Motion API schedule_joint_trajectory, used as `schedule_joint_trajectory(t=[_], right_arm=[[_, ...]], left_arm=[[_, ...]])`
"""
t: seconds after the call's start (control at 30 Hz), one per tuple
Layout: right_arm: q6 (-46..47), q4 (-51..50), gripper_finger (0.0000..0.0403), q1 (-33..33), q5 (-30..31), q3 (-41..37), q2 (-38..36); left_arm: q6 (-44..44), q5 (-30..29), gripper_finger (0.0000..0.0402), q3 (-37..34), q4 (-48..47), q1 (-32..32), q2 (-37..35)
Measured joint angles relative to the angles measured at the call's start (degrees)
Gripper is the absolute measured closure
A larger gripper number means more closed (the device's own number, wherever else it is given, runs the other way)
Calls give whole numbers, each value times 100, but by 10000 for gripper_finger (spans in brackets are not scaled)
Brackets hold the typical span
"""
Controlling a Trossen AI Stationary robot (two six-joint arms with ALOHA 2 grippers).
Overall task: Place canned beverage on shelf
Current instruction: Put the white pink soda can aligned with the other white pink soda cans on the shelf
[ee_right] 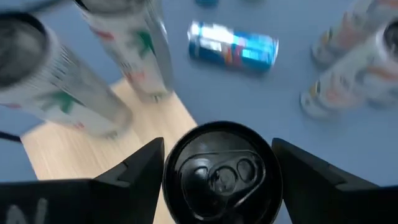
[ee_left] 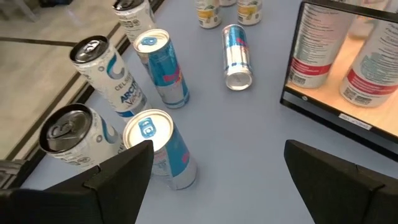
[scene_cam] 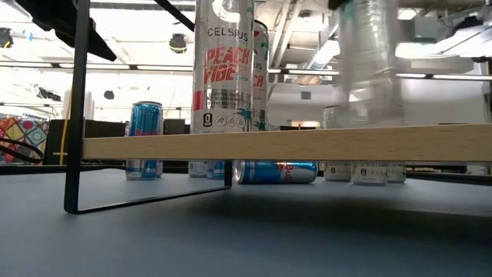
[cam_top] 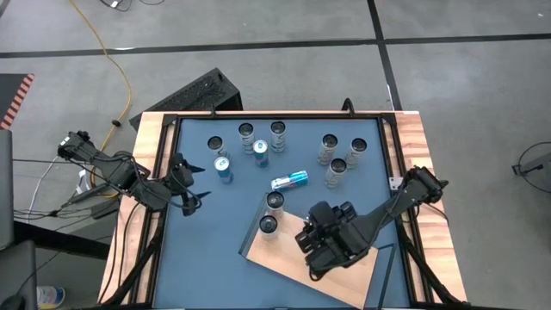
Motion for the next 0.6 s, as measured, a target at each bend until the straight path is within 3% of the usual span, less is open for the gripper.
schedule_joint_trajectory(t=[0.13, 0.6], right_arm=[[2, -19, 134, 142, 418, 0, 0], [-299, -64, 134, 61, 301, 7, 0]], left_arm=[[-45, -84, 54, 0, 2, -2, 0], [-149, -107, 54, 0, 4, 0, -2]])
